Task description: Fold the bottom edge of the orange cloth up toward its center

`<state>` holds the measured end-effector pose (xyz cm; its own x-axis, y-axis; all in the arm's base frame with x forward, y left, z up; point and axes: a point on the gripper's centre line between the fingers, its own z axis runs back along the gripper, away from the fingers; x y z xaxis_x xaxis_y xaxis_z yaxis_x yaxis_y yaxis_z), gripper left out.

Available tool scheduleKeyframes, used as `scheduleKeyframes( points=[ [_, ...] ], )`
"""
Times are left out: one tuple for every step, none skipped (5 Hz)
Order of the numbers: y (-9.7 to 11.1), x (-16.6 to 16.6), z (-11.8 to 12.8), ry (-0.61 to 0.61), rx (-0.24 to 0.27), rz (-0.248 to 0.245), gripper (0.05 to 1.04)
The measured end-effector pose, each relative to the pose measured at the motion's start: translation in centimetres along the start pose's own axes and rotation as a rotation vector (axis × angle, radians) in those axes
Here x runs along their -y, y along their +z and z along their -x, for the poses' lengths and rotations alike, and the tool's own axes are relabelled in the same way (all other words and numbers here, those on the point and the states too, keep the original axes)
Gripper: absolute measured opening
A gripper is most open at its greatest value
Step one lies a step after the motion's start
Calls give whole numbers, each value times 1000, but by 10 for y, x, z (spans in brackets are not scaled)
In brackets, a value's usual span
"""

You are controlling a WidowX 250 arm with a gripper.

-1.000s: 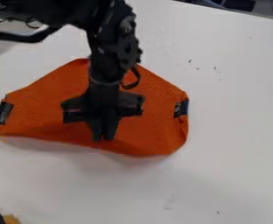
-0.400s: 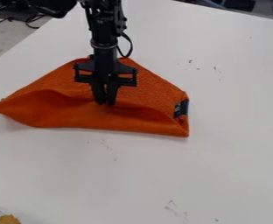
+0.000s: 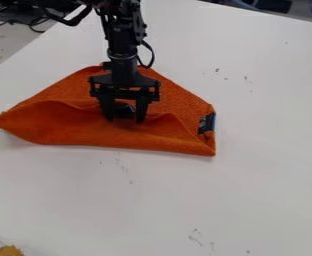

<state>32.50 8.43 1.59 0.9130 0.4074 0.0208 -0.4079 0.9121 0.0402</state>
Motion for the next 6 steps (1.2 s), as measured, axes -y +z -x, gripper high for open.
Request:
scheduleKeyframes(
  points=[
    [2,1,0,-12,-4,-20,1007],
    [12,4,-13,-47,43,-42,1003],
    [25,5,-33,-84,116,-59,1000],
    [40,15,-51,-140,198,-70,1000],
    [43,22,-50,-122,199,-74,1000],
    [47,25,-46,-95,205,-77,1000]
  ],
)
